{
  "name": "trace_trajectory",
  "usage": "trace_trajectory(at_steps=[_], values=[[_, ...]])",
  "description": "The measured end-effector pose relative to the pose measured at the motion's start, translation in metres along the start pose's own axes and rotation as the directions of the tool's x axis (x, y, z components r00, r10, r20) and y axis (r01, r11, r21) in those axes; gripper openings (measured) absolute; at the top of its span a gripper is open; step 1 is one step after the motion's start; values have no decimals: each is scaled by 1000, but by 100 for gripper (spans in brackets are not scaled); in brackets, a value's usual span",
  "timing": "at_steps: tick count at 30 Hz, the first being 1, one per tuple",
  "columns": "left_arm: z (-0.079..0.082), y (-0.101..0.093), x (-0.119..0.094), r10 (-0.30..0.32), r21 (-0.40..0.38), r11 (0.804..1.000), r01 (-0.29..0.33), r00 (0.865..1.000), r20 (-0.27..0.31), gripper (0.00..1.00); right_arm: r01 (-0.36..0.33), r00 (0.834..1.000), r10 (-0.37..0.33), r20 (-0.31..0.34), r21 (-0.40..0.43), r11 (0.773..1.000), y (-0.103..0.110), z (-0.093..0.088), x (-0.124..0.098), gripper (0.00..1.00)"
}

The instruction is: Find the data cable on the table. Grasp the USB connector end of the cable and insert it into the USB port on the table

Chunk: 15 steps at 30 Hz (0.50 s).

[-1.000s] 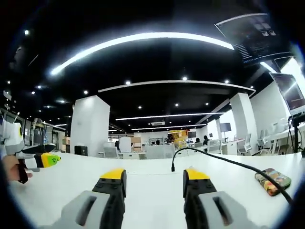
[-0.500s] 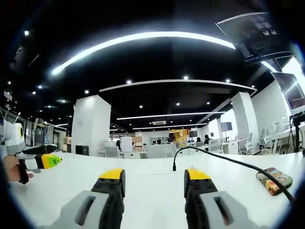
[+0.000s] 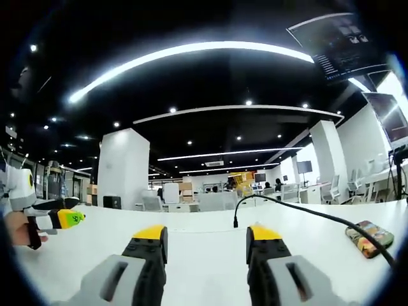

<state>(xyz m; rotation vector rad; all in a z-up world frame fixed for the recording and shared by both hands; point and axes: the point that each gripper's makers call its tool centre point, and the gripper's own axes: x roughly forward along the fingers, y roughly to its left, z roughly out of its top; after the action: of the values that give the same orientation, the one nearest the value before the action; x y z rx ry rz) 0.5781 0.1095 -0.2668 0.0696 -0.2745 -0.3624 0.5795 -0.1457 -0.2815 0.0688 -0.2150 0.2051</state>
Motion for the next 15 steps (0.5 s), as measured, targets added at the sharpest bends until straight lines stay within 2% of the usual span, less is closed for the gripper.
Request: trace_trajectory(at_steps=[15], values=[[0,-1,0,-2,-6,1000,2,1000,-1,81,-5,1000,5,-1,0,1000,1,0,0,50]])
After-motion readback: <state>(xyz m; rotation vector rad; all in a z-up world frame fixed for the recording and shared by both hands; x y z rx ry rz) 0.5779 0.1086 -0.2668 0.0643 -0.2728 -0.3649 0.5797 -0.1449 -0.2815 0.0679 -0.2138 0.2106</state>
